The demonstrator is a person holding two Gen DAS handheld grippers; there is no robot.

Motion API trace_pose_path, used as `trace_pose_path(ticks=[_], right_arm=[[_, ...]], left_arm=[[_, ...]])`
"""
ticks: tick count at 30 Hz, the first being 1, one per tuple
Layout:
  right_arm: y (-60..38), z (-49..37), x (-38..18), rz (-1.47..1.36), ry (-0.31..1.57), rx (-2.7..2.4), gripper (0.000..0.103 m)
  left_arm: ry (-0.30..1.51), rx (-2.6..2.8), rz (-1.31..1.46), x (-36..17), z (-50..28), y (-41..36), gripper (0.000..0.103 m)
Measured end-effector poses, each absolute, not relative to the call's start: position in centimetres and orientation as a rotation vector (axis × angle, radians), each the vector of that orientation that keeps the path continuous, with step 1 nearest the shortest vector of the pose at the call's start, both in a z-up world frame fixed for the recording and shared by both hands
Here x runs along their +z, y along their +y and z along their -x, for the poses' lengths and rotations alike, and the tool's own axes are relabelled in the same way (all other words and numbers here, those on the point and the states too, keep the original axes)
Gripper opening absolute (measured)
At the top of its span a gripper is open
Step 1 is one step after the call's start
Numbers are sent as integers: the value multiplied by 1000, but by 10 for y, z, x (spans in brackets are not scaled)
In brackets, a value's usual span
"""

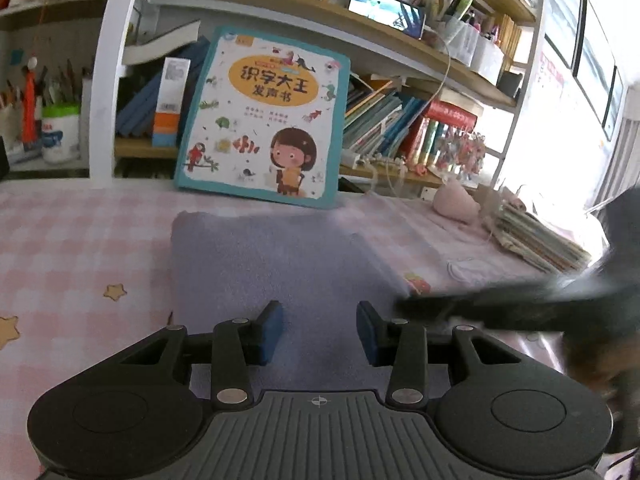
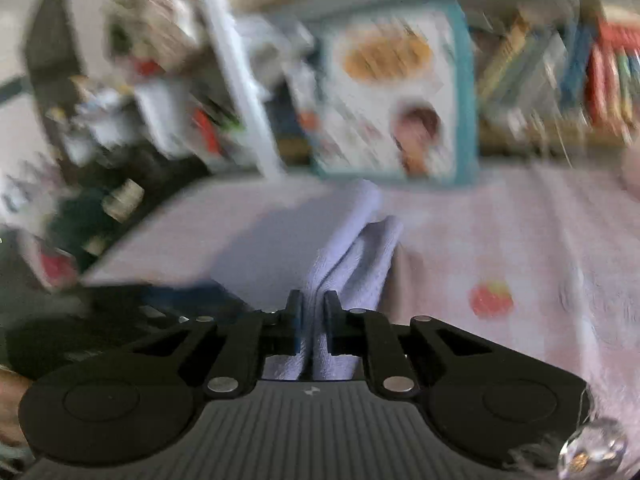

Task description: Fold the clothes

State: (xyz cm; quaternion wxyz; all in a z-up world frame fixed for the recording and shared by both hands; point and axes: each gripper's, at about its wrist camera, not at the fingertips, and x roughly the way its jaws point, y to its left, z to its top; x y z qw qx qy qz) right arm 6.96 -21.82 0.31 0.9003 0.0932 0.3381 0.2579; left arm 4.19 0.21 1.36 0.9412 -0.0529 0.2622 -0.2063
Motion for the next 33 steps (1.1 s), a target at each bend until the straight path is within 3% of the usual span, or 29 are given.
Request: trace_pose_path(ticks=[6, 8, 10, 12, 14, 21, 24, 33], right_arm=[[-221, -71, 3, -223, 715, 533, 13], [-217, -65, 10, -180, 695, 531, 14], [-217, -58, 17, -152, 675, 530, 17], [-219, -51, 23, -145, 655, 531, 18], [-223, -43, 28, -153, 646, 535, 23], [-230, -12, 39, -145, 621, 549, 64], [-231, -6, 40, -144, 632, 553, 75], [-252, -25, 24, -242, 753, 516, 78]], left_arm=[[534, -408, 103, 16, -40, 0, 42], [522, -389, 106, 21, -34, 0, 50], [493, -373, 93, 26, -23, 1, 64], [482, -373, 80, 30, -12, 4, 67], [480, -372, 72, 33, -2, 7, 72], [506, -343, 108, 32, 19, 26, 94], [520, -341, 105, 31, 20, 29, 98], [596, -365, 220, 22, -7, 43, 98]])
